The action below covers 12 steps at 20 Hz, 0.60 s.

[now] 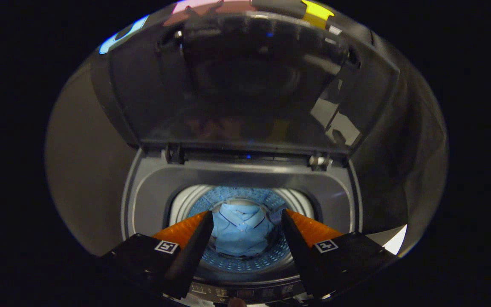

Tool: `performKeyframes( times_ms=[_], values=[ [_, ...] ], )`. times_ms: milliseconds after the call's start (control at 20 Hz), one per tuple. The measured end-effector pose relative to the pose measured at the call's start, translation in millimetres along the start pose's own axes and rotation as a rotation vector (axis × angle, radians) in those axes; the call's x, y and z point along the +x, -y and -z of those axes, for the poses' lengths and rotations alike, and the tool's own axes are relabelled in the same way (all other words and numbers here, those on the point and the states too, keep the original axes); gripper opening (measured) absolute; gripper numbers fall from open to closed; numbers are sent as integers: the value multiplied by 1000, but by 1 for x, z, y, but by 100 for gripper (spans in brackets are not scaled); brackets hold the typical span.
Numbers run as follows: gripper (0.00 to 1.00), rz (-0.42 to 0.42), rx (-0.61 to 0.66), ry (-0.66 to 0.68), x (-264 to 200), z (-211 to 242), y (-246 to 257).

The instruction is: Put the clothes into the washing machine and then close the washing machine lid.

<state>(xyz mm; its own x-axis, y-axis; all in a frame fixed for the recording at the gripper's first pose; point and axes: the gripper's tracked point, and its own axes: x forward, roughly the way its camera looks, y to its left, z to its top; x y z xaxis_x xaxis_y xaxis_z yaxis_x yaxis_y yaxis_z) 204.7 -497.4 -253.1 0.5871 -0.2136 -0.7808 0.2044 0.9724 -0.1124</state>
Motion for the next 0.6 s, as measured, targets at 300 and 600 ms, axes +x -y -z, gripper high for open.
performKeyframes(
  times_ms=[300,600],
  values=[
    [99,4,35,169,-58,-85,6],
    [99,2,68,294,-98,-156,16]
  ],
)
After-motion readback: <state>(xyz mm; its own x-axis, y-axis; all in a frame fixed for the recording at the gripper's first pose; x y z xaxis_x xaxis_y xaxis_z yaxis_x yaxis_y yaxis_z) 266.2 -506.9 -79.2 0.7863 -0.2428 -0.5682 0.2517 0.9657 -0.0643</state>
